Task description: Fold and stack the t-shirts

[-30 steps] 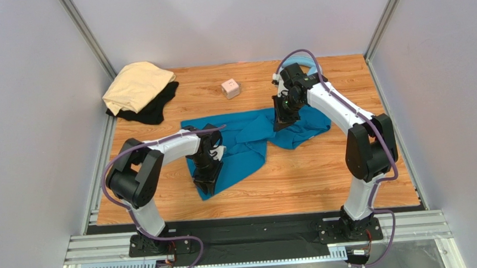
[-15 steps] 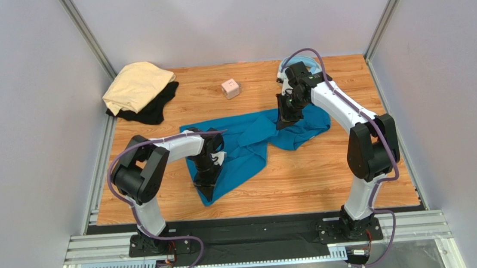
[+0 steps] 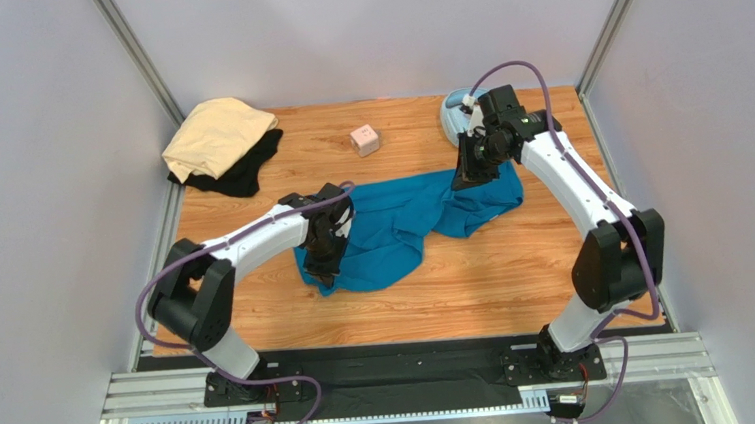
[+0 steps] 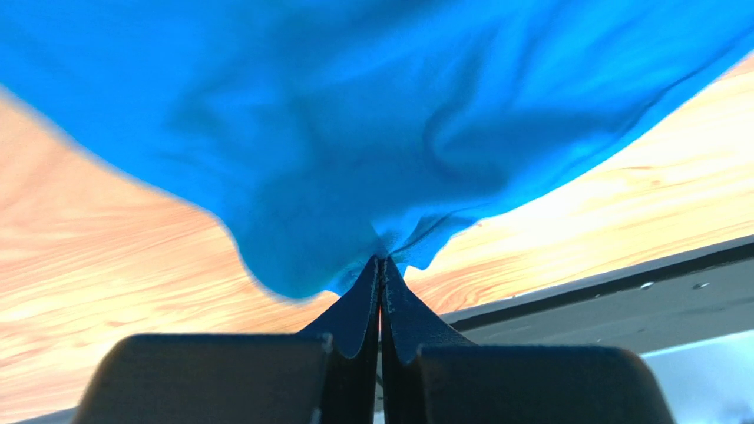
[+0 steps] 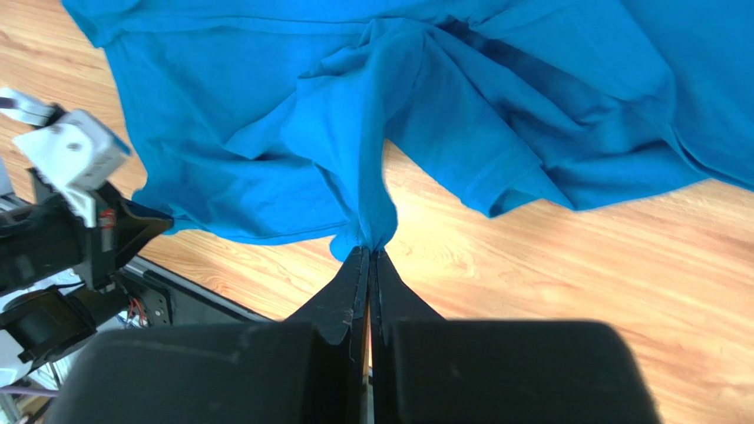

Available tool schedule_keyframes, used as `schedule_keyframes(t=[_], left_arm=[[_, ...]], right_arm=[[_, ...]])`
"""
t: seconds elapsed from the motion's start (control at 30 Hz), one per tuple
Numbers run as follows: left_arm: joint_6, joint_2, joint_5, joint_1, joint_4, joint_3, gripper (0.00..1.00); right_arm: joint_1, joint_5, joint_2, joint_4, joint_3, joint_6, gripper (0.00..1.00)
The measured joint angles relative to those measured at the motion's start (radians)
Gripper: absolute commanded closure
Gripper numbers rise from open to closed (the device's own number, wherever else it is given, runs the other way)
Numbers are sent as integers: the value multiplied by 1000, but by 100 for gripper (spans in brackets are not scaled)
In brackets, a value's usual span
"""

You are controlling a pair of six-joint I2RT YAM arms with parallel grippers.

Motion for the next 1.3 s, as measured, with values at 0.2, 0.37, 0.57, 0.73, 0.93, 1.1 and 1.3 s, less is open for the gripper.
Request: schedule_keyframes(t=[0.2, 0.37, 0.57, 0.73, 0.93, 1.1, 1.3], left_arm=[[-12, -167, -96, 0, -6, 17, 100], [-16, -264, -167, 9, -21, 17, 100], [-27, -433, -267, 52, -25, -3, 100], [-34, -551, -338, 126, -27, -58, 100], [-32, -632, -368, 153, -31, -89, 100], [-37, -706, -386, 153, -52, -101, 100], [-59, -777, -386, 159, -96, -82, 100]], right_arm=[[-10, 32, -171, -11, -69, 19, 100], [-10, 56, -322, -29, -131, 48, 100], [-10, 115, -521, -35, -196, 91, 100], [-10, 185, -702, -56, -244, 129, 100], [-10, 224, -822, -143, -247, 162, 100], [-11, 255, -894, -274, -232, 196, 100], [-11, 271, -962, -376, -152, 222, 100]])
